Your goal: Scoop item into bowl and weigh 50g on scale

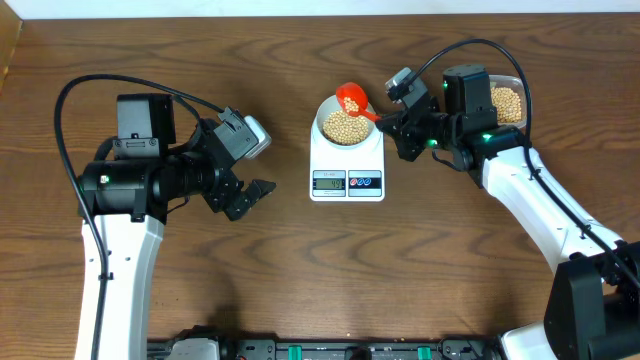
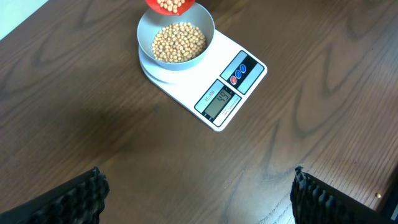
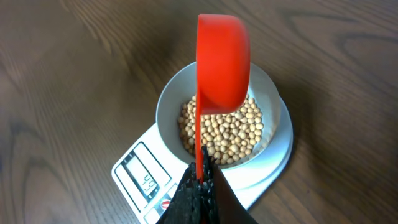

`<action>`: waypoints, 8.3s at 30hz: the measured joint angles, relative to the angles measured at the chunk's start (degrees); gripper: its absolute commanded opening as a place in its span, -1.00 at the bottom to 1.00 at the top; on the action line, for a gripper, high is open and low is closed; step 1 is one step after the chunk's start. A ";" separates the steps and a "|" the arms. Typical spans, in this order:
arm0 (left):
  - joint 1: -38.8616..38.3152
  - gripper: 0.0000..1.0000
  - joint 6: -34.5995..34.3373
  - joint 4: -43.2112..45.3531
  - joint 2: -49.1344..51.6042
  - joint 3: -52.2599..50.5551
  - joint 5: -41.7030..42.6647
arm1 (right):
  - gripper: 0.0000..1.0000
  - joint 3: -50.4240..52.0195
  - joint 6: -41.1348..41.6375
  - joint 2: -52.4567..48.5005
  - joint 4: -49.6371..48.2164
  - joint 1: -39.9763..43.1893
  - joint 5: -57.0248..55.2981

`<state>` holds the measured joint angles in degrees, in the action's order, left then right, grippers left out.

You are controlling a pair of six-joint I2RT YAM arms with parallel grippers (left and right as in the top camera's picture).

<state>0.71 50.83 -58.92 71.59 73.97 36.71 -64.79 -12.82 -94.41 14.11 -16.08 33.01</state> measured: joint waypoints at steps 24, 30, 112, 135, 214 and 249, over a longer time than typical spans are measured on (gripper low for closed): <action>0.00 0.92 0.00 0.00 0.00 0.00 0.00 | -0.98 0.00 -3.06 0.00 -0.02 -1.31 -1.90; 0.00 0.92 0.00 0.00 0.00 0.00 0.00 | -0.98 0.00 2.32 0.00 -0.04 -1.31 -1.77; 0.00 0.92 0.00 0.00 0.00 0.00 0.00 | -0.98 0.04 -4.79 5.70 13.11 23.87 -24.35; 0.00 0.92 0.00 0.02 0.00 0.00 0.00 | -0.98 0.07 -14.16 5.70 5.66 15.76 -43.80; 0.00 0.92 0.00 0.00 0.02 0.00 0.00 | -0.89 31.56 36.85 19.34 11.06 46.12 6.71; 0.00 0.92 0.00 0.00 0.02 0.00 0.00 | 0.99 31.58 27.58 11.39 9.27 43.91 3.32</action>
<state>0.71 50.83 -58.92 71.61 73.97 36.71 -33.21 14.76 -83.02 23.38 27.83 36.34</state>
